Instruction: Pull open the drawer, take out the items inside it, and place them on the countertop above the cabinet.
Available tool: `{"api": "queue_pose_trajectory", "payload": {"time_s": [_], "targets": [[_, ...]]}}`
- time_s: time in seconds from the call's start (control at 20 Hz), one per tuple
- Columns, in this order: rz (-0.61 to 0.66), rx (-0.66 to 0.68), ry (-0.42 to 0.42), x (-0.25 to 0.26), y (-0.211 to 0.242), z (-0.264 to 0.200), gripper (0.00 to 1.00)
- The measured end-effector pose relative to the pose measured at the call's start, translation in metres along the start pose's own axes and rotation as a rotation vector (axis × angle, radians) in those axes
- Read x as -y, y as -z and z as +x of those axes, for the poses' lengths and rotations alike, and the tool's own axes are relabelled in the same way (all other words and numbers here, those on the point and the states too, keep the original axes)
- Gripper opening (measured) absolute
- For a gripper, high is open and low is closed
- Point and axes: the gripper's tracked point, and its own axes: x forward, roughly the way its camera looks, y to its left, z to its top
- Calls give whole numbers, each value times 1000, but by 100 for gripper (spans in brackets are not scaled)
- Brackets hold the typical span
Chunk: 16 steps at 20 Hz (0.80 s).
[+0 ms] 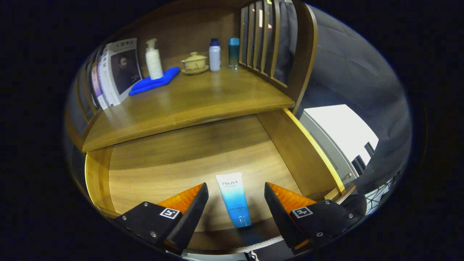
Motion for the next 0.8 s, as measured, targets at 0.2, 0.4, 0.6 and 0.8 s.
{"api": "queue_pose_trajectory", "payload": {"time_s": [0.2, 0.4, 0.6, 0.8], "targets": [[5, -92, 7, 5, 8, 14, 95], [14, -182, 24, 12, 16, 32, 95], [31, -273, 1, 9, 34, 46, 96], [32, -339, 8, 5, 46, 49, 95]]}}
